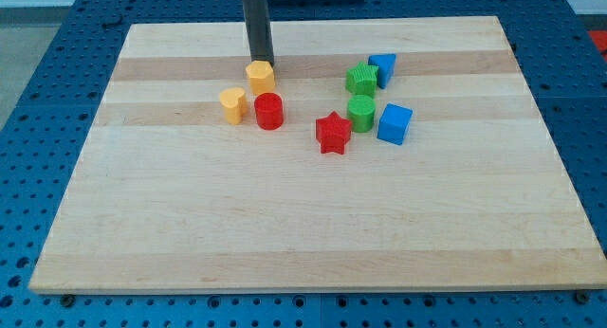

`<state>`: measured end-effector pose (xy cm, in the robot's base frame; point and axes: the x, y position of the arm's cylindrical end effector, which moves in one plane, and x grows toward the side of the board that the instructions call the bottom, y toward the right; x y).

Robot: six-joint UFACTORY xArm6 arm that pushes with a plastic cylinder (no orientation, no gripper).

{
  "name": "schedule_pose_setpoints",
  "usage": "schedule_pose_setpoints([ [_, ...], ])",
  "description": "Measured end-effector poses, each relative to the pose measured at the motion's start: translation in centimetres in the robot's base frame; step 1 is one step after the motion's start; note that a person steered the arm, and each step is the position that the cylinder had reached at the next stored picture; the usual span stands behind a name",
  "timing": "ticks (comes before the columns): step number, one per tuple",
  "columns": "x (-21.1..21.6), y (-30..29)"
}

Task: Move the yellow heart to the left of green star

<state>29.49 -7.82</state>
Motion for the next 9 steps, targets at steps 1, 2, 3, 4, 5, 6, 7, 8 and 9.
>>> schedule_pose_setpoints([
  [1,0.3,0.0],
  [2,0.8,0.0],
  [3,1.0,-1.2],
  [4,1.0,-3.9],
  [5,2.7,-5.8],
  [6,4.8,-6.0],
  [7,5.8,-6.0],
  [8,7.0,-5.9],
  [9,7.1,-6.3],
])
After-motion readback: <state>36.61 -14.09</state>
